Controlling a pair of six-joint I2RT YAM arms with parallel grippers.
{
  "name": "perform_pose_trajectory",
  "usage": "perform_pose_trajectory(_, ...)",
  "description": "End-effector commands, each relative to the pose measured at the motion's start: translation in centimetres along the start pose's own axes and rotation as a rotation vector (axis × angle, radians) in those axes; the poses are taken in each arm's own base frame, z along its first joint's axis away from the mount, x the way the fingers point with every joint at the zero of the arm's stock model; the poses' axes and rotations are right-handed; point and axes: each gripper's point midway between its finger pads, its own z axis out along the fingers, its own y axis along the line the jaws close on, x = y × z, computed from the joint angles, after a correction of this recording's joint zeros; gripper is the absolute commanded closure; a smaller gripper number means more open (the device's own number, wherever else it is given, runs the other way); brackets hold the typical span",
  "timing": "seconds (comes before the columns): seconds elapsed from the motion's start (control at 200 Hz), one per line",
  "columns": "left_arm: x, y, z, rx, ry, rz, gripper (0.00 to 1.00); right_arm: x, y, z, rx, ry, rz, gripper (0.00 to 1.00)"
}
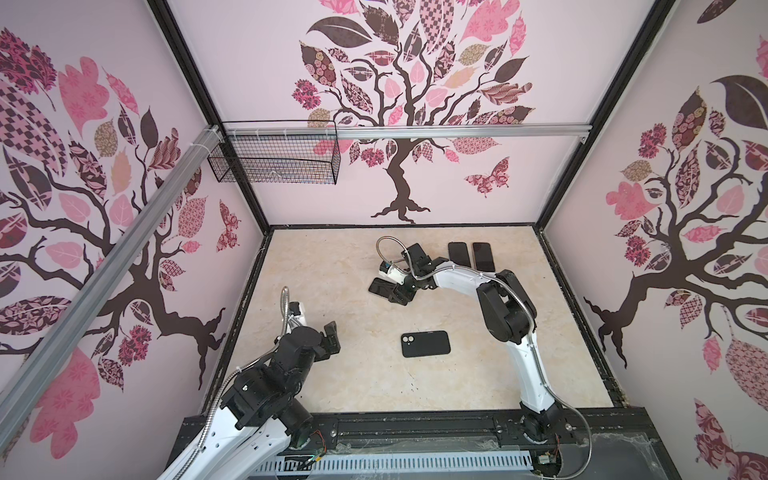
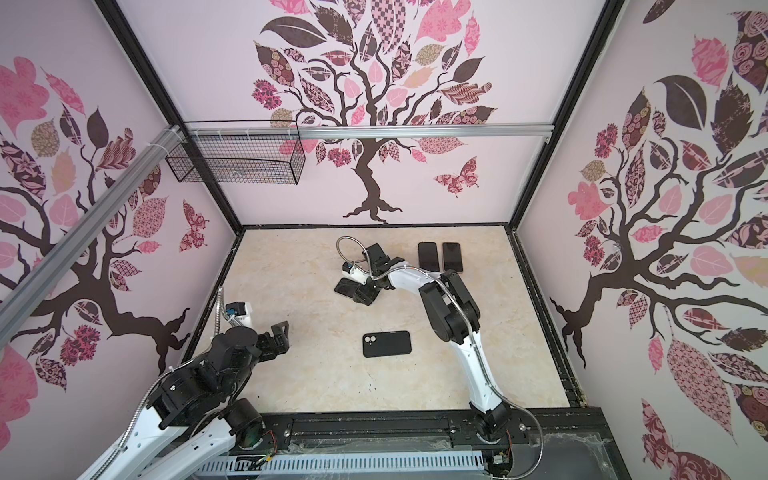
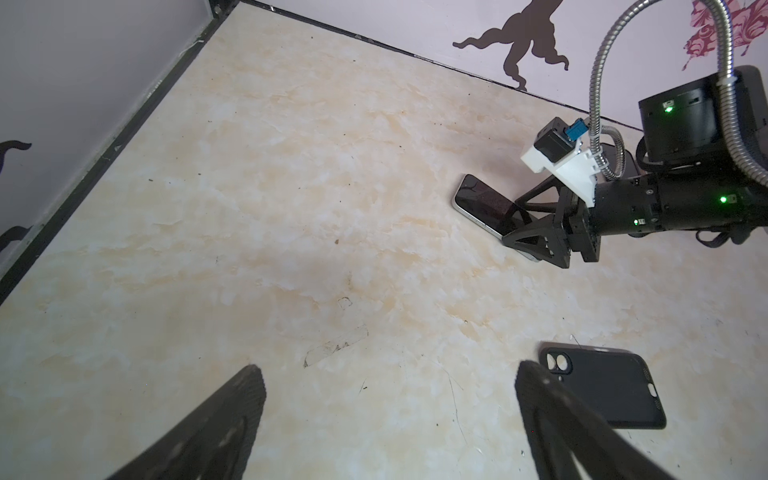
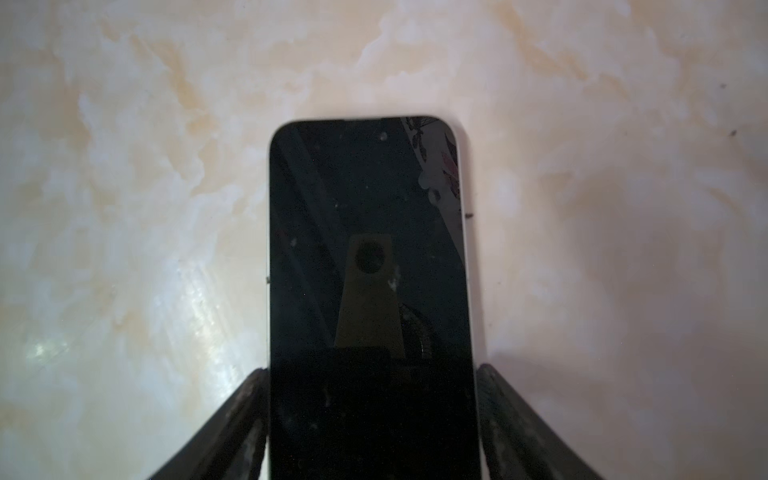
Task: Put the phone into the phone case
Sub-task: 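Lift the phone with the right gripper while the left moves toward the case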
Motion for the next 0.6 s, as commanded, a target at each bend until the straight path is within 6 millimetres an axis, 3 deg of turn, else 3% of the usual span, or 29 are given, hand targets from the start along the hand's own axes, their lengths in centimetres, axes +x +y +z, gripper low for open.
perform_pose_trajectory(0.0,-0.1,-0.8,0.1,0.033,0.0,-0.004,0.03,-2.2,1.0,-3.3,0.005,-0.081,0.032,0.74)
perform_pose_trajectory(0.195,0.0,-2.1,0.6,0.079,0.026,0.0,0.03,-2.6,1.7,-5.6,0.023,-0.13,0.052,0.78)
perform_pose_trajectory(0.43,0.1,-5.6,1.2,0.218,0.071,-0.021,0.03,-2.5,2.4,-7.5,0.03,-0.17,0.088,0.82)
perform_pose_trajectory(0.595,0.4,-6.7,1.6,0.244,0.105,-0.017,0.03,-2.2,2.7,-8.7,0.048,-0.191,0.111,0.85)
